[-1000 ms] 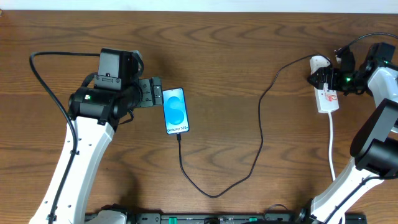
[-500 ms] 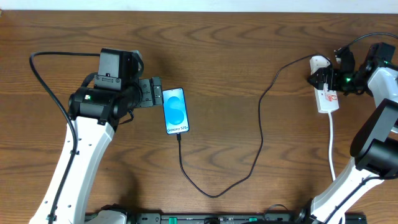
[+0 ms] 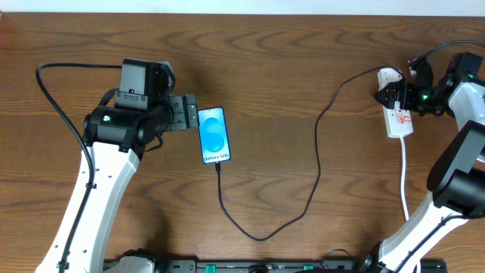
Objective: Plug charger to phone and switch on socket
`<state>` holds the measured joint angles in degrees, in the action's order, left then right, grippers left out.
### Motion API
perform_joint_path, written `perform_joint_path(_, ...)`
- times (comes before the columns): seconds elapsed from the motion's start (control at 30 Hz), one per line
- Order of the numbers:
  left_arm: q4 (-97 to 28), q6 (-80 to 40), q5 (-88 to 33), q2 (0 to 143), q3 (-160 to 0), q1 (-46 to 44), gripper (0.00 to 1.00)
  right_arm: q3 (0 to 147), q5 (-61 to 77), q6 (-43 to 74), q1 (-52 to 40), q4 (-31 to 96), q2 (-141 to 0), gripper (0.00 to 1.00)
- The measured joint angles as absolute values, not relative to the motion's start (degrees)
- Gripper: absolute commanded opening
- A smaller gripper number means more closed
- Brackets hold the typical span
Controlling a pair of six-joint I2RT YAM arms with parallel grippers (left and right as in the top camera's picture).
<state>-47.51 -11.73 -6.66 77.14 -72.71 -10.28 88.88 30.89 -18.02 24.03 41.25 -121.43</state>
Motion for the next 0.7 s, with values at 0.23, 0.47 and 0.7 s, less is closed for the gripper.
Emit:
perform_joint_path(0.23,-47.5,-11.7,-6.7,77.1,-72.7,-10.3,0.94,87.3,30.7,-17.6,23.8,39.6,-120.7,0.99)
perform_joint_path(0.47,-47.5,-11.7,-6.7,77.1,-72.7,-10.3,0.94,86.8,30.3,-17.5,23.7,39.0,-120.5,0.99)
perform_joint_path(0.7,-47.5,-11.7,-6.7,77.1,-72.7,-10.3,0.94,87.7,25.9,-12.3,22.3,40.2,-120.3,0.99)
